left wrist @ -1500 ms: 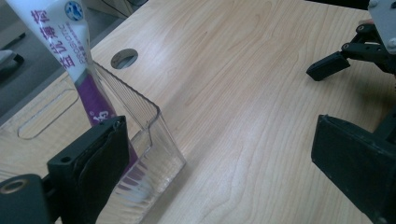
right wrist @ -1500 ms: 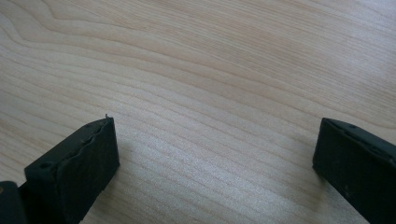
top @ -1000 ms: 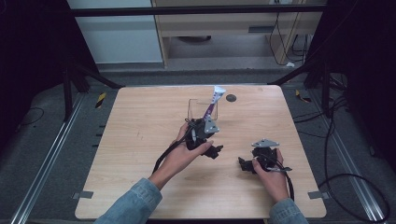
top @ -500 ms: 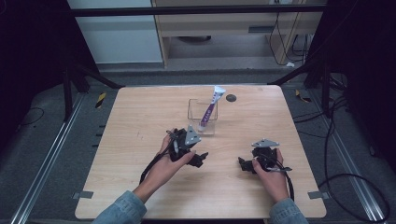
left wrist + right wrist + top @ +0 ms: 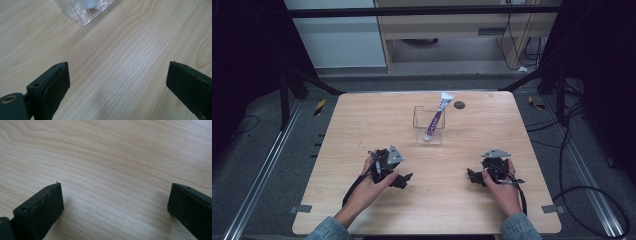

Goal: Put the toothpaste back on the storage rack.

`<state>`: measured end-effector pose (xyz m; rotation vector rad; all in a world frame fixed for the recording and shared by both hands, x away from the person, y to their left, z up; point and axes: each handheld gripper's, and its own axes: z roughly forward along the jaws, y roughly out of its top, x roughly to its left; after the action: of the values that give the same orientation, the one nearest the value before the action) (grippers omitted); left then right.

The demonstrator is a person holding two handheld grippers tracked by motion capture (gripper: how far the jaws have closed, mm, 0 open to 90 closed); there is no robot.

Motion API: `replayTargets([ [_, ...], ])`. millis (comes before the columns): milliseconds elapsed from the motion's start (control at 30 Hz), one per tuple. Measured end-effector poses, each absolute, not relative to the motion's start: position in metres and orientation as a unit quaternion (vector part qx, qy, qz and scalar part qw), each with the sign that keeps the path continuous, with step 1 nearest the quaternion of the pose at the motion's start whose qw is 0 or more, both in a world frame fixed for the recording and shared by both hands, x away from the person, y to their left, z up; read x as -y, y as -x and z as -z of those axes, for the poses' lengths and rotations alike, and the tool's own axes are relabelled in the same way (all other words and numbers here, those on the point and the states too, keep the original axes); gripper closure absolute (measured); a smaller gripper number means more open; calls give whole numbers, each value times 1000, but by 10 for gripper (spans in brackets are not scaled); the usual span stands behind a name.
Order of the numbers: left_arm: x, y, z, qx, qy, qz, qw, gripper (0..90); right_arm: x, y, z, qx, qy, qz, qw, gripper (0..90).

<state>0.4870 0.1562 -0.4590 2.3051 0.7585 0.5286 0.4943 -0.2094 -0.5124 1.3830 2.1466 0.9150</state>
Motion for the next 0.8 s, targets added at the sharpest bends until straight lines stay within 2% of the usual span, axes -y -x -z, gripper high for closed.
replayTargets([
  [800, -241, -515, 492, -391, -845, -205, 302, 50, 209, -494, 512, -773, -498, -330, 213, 5],
])
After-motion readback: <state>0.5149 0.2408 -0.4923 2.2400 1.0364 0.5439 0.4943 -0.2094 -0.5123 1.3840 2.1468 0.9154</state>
